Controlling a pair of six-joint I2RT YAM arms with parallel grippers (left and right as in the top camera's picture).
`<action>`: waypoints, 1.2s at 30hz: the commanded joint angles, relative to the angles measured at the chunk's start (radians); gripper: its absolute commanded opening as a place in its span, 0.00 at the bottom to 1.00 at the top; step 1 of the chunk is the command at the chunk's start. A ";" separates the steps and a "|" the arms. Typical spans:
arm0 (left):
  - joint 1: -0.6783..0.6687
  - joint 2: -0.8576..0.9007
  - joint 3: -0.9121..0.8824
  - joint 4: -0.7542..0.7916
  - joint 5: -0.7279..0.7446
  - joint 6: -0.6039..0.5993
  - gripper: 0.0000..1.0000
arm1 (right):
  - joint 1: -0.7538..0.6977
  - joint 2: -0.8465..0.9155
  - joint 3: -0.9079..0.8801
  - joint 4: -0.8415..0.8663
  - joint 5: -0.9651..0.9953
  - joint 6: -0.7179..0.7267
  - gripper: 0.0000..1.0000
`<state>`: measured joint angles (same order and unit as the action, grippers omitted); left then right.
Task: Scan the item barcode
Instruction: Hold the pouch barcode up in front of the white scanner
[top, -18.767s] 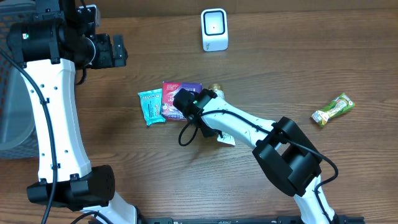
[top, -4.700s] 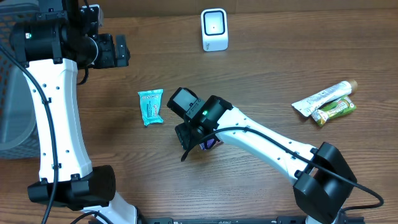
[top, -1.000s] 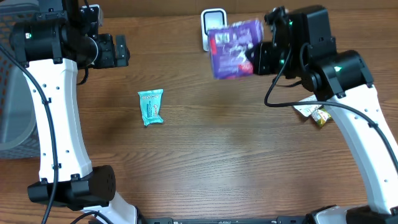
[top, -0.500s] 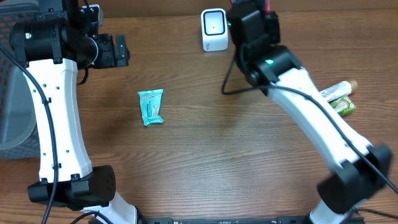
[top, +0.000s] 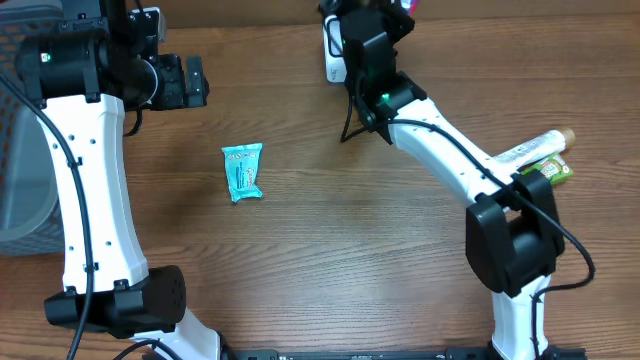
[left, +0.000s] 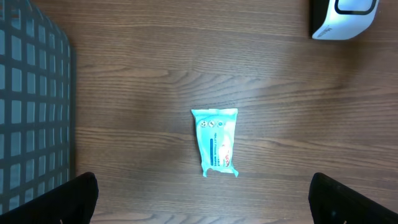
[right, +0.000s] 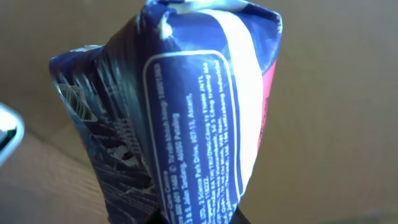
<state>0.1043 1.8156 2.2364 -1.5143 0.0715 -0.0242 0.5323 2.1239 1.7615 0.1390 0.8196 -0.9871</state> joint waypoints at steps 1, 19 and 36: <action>-0.005 0.008 0.004 0.001 -0.001 -0.006 1.00 | 0.000 0.060 0.025 0.015 -0.039 -0.196 0.04; -0.005 0.008 0.004 0.001 -0.001 -0.006 1.00 | -0.018 0.228 0.025 0.313 -0.090 -0.302 0.04; -0.005 0.008 0.004 0.001 -0.001 -0.006 1.00 | 0.001 0.214 0.025 0.390 -0.060 -0.292 0.04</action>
<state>0.1043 1.8156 2.2364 -1.5143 0.0715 -0.0242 0.5194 2.3531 1.7618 0.5003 0.7380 -1.2892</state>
